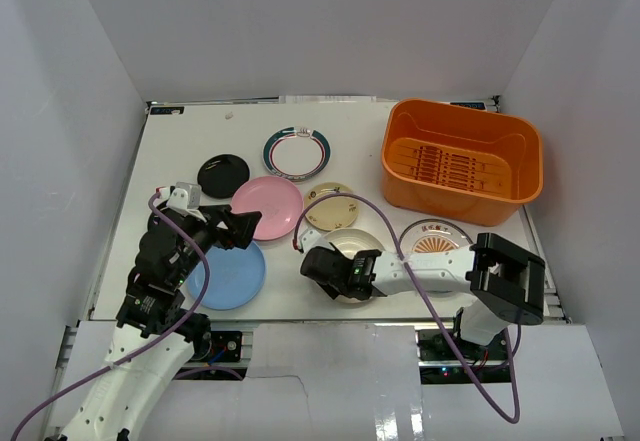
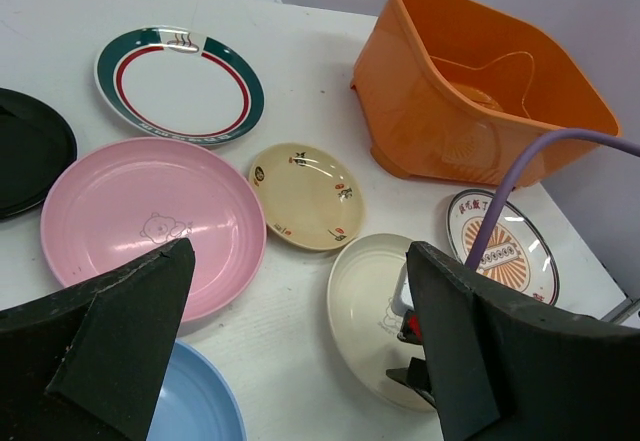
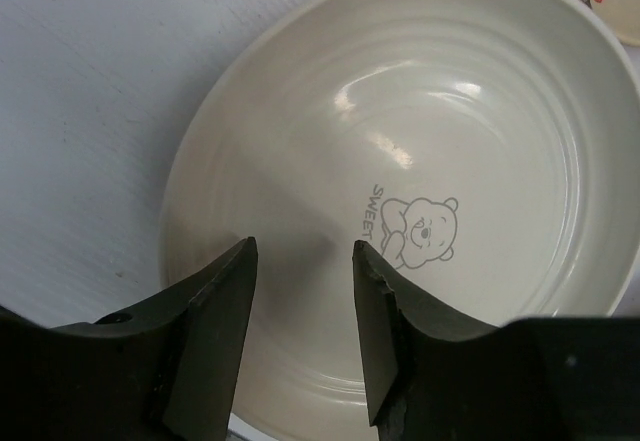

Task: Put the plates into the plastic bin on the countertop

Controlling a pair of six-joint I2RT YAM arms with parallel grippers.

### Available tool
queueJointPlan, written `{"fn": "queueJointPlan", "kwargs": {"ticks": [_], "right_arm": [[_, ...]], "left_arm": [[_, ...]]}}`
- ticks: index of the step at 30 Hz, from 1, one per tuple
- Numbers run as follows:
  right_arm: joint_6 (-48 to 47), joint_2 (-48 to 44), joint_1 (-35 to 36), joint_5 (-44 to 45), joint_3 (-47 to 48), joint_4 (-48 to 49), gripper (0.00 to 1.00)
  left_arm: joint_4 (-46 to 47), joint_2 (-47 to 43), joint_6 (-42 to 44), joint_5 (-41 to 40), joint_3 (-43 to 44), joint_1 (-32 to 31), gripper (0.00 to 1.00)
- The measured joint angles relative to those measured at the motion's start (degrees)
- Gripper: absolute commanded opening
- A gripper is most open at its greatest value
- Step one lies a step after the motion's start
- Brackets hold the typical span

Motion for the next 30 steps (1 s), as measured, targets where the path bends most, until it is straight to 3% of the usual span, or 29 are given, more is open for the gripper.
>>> {"fn": "queueJointPlan", "kwargs": {"ticks": [4, 13, 20, 26, 30], "right_arm": [[0.0, 0.9, 0.5, 0.7, 0.5, -0.6, 0.59], [0.2, -2.9, 3.4, 3.8, 4.1, -3.2, 0.59], [0.0, -5.0, 3.8, 0.5, 4.2, 1.9, 0.59], [0.0, 2.4, 3.8, -0.5, 3.9, 2.4, 0.51], [-0.5, 4.5, 3.7, -0.7, 3.9, 2.6, 0.29]], "left_arm": [[0.0, 0.0, 0.0, -0.2, 0.3, 0.0, 0.98], [-0.1, 0.0, 0.0, -0.3, 0.3, 0.0, 0.98], [-0.5, 0.0, -0.3, -1.0, 0.3, 0.1, 0.98], [-0.6, -0.6, -0.4, -1.7, 0.3, 0.1, 0.98], [-0.6, -0.6, -0.4, -1.7, 0.3, 0.1, 0.98]]}}
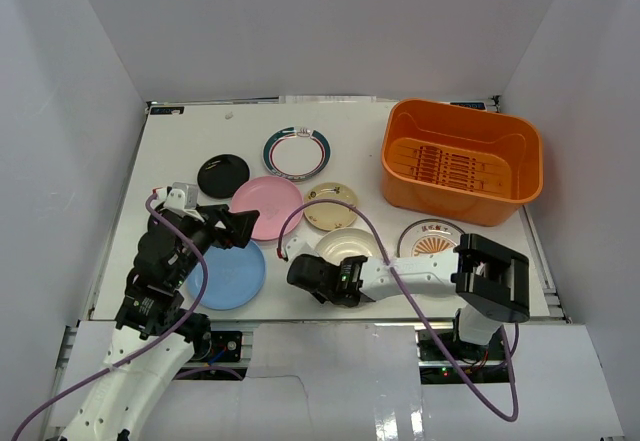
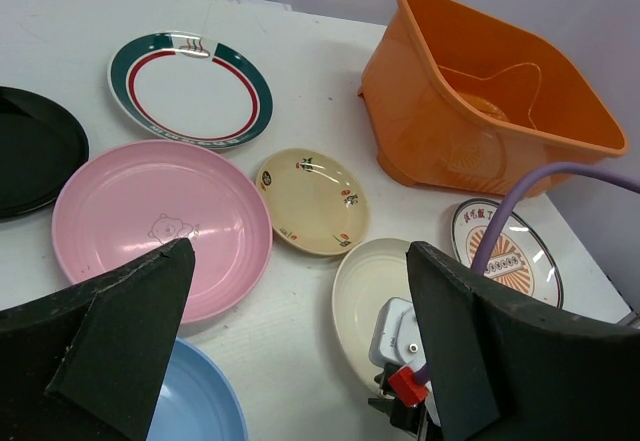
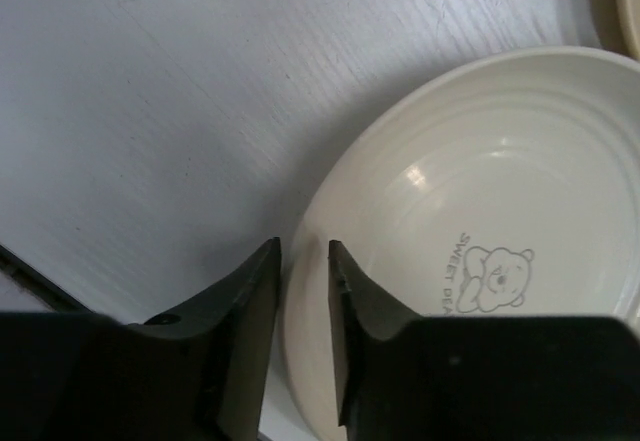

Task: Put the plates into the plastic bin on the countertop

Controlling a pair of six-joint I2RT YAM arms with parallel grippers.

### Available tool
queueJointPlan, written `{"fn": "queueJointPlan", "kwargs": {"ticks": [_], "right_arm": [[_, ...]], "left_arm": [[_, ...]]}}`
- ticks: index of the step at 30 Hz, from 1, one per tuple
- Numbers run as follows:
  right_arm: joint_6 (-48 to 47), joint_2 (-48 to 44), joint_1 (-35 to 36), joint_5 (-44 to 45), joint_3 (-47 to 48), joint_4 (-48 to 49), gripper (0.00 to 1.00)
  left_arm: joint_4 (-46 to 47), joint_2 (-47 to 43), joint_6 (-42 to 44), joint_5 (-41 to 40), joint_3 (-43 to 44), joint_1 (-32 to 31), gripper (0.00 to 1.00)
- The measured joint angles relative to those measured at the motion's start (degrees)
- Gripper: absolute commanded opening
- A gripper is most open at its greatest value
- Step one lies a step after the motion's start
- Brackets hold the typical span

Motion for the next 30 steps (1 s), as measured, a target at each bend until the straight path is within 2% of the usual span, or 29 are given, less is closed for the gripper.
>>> {"fn": "queueJointPlan", "kwargs": {"ticks": [1, 4, 8, 13, 20, 23, 30], "right_arm": [[-0.1, 0.3, 0.0, -0.1, 0.0, 0.2, 0.21], [-0.3, 0.8, 0.0, 0.0, 0.1, 0.5, 0.08], [-0.5, 0.0, 0.0, 0.8, 1.2, -1.3, 0.08], [0.0, -8.2, 0.6, 1.0, 5.9, -6.9, 0.08], [-2.6, -19.7, 0.1, 5.8, 20.9, -11.3, 0.08], [-6.4, -21.1, -7.6, 6.7, 25.5, -11.3, 0.08], [-15.0, -16.5, -41.2, 2.3, 26.6, -9.4, 0.08]], "left_arm": [[0.0, 0.0, 0.0, 0.0, 0.0, 0.0, 0.98], [0.0, 0.0, 0.0, 0.0, 0.0, 0.1, 0.98], [0.0, 0.0, 0.0, 0.0, 0.0, 0.2, 0.98], [0.0, -0.3, 0.0, 0.0, 0.0, 0.3, 0.98], [0.0, -0.5, 0.0, 0.0, 0.1, 0.5, 0.98], [0.0, -0.5, 0.0, 0.2, 0.1, 0.6, 0.98], [0.0, -0.5, -0.2, 1.0, 0.1, 0.7, 0.98]]}}
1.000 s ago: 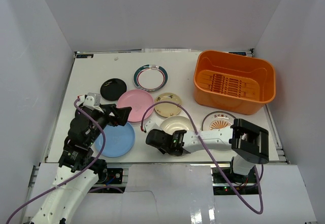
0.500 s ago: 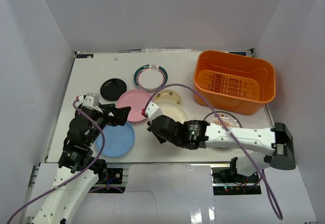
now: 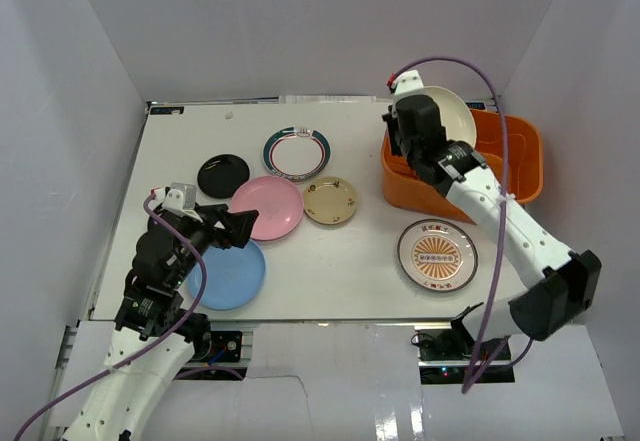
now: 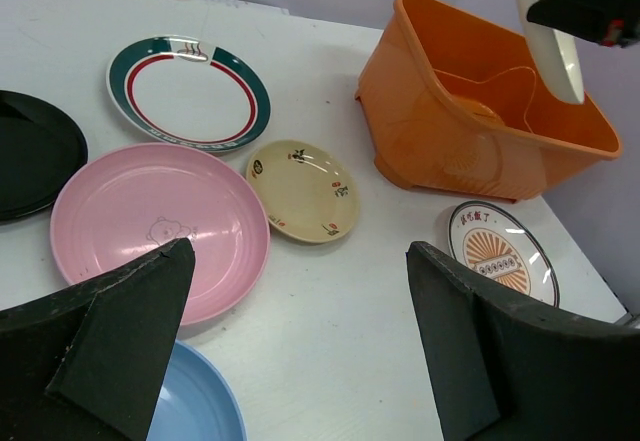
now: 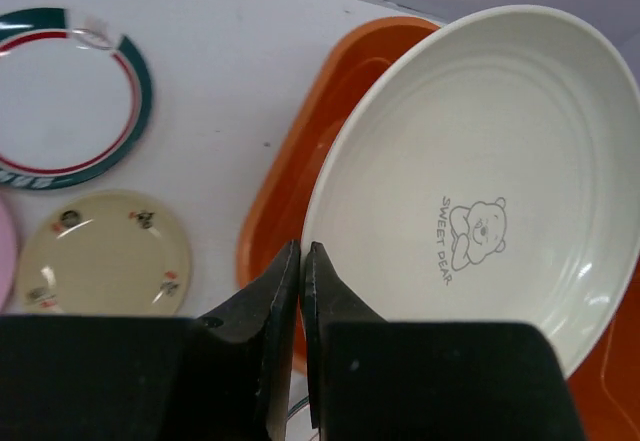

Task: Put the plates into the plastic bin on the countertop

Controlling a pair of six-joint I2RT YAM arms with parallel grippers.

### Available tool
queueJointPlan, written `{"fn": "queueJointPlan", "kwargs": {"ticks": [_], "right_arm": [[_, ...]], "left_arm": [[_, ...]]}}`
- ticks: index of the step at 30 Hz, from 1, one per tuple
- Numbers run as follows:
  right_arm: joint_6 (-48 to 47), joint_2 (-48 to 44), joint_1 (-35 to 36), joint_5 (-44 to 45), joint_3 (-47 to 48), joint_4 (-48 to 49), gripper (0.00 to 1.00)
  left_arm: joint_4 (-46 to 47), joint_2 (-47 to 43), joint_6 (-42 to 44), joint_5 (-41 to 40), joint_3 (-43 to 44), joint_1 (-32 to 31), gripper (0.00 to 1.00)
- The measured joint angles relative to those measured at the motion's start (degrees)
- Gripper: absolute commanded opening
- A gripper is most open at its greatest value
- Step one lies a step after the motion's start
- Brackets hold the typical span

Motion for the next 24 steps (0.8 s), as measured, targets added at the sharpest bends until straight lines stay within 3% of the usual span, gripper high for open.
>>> {"fn": "queueJointPlan", "kwargs": {"ticks": [6, 13, 18, 20, 22, 24], "right_arm": [[-2.4, 10.3, -16.1, -9.0, 0.3, 3.9, 0.08], [-0.5, 17.2, -23.6, -15.8, -3.0, 7.1, 0.08], [1.8, 19.3, -23.5, -17.2, -5.4, 8.4, 0.25], [2.7, 19.3, -23.3, -17.0, -6.1, 8.5, 0.42], [3.6, 19.1, -23.3, -16.9, -6.3, 8.9, 0.53], [4.3, 18.1, -23.3, -17.0, -6.4, 8.8, 0.57]], "left_arm": [[0.0, 0.1, -0.2, 1.2, 0.0, 0.0, 0.98], [0.0, 0.2, -0.2, 1.7, 0.0, 0.0, 0.98], [0.0, 0.2, -0.2, 1.8, 0.0, 0.0, 0.98], [0.0, 0.4, -0.2, 1.8, 0.0, 0.0, 0.98], [0.0, 0.5, -0.2, 1.8, 0.0, 0.0, 0.98], [0.0, 0.7, -0.2, 1.8, 0.0, 0.0, 0.98]]}}
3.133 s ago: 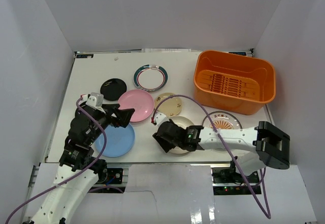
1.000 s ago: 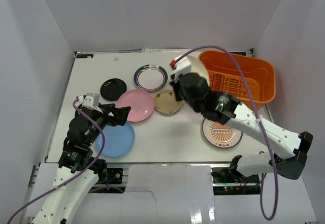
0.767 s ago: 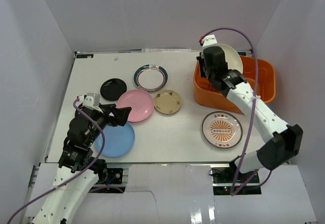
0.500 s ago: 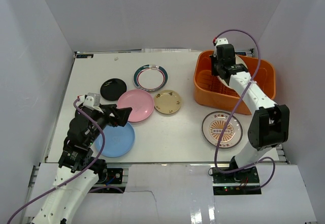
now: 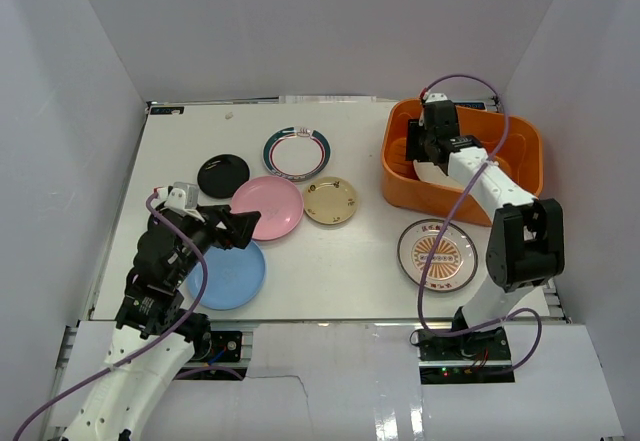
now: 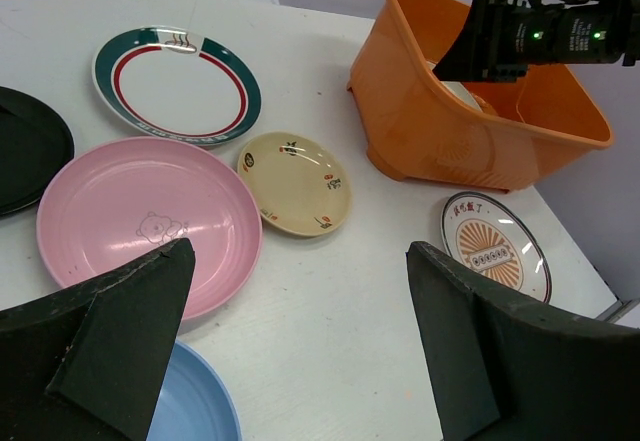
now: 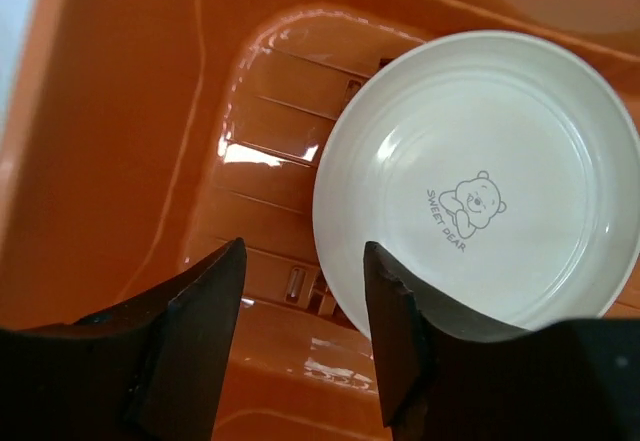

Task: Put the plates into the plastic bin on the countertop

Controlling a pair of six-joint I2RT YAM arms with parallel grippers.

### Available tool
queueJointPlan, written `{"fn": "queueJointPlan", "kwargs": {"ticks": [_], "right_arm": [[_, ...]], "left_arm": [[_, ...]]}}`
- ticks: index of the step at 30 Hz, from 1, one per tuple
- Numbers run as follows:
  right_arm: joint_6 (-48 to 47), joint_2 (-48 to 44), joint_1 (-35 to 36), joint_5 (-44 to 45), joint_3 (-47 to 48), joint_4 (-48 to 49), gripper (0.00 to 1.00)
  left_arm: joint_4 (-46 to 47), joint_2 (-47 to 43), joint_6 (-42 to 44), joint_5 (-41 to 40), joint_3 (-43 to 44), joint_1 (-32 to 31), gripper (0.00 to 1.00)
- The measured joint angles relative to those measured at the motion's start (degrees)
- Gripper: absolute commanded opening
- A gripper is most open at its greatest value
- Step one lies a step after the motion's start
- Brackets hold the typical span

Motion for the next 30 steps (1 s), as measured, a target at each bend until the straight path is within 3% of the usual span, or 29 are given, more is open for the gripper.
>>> {"fn": "queueJointPlan", "kwargs": {"ticks": [5, 9, 12, 19, 30], "right_arm": [[2.2, -10.0, 3.8, 0.1, -3.0, 0.6, 0.64], [6.8, -20.8, 17.4, 0.6, -10.7, 7.1, 0.66], [14.1, -23.5, 28.5, -0.8, -19.6, 15.9, 0.66], [34.9, -10.2, 40.1, 3.6, -30.1, 29.8, 0.63], [54.3, 6.8, 41.1, 7.2, -25.7, 42.2, 0.53]], "left_arm": [[0.0, 0.3, 0.0, -0.5, 0.0, 0.0, 0.98], [0.0, 0.2, 0.0, -2.0, 0.0, 0.0, 0.98], [0.1, 0.2, 0.0, -3.5, 0.1, 0.0, 0.98], [0.1, 0.1, 0.0, -5.3, 0.1, 0.0, 0.98], [0.0, -1.0, -0.1, -4.7, 0.1, 0.1, 0.98]]}}
